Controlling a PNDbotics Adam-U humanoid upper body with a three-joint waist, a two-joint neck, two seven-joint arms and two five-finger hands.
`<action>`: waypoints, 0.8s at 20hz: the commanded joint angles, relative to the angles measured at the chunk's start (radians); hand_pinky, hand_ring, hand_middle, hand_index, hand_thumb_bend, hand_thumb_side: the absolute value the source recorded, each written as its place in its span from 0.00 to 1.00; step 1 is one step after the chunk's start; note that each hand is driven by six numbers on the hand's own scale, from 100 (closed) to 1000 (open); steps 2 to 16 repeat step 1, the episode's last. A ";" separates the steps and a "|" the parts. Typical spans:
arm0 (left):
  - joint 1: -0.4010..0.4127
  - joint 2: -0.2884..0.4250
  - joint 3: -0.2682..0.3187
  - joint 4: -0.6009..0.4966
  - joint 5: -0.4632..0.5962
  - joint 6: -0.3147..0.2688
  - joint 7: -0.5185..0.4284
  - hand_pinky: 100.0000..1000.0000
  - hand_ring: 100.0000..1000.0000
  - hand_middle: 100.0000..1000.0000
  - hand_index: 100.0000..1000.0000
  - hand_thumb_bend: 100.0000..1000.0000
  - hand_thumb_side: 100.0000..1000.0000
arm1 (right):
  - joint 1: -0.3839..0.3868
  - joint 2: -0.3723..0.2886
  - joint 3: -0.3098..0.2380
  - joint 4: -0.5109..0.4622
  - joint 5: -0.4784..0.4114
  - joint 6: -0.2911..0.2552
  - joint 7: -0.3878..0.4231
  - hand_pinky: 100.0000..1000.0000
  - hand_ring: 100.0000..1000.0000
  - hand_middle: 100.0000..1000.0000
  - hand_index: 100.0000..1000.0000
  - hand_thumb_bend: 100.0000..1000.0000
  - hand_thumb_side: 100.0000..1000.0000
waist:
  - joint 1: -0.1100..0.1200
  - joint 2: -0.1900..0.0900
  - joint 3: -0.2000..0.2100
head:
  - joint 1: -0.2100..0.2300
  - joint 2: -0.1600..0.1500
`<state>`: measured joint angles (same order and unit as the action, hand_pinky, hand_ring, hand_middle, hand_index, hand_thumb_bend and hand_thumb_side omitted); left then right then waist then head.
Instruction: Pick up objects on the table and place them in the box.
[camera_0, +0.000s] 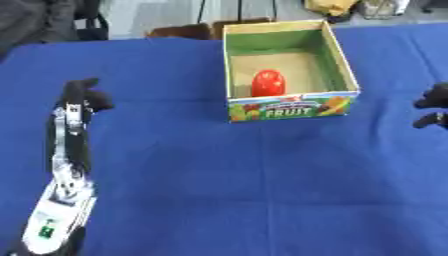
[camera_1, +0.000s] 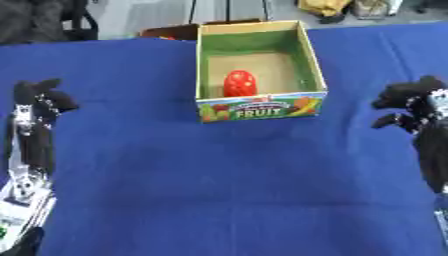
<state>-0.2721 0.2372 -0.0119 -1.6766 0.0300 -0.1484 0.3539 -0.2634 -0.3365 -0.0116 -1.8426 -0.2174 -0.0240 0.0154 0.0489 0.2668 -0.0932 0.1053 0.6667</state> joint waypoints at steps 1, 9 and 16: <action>-0.005 0.004 0.007 -0.008 0.001 -0.009 -0.002 0.63 0.46 0.43 0.71 0.66 0.91 | -0.008 -0.009 -0.005 -0.012 0.005 0.000 -0.002 0.43 0.60 0.55 0.64 0.00 0.83 | -0.005 -0.012 -0.001 | 0.001 0.004; -0.005 0.004 0.007 -0.008 0.001 -0.009 -0.002 0.63 0.46 0.43 0.71 0.66 0.91 | -0.008 -0.009 -0.005 -0.012 0.005 0.000 -0.002 0.43 0.60 0.55 0.64 0.00 0.83 | -0.005 -0.012 -0.001 | 0.001 0.004; -0.005 0.004 0.007 -0.008 0.001 -0.009 -0.002 0.63 0.46 0.43 0.71 0.66 0.91 | -0.008 -0.009 -0.005 -0.012 0.005 0.000 -0.002 0.43 0.60 0.55 0.64 0.00 0.83 | -0.005 -0.012 -0.001 | 0.001 0.004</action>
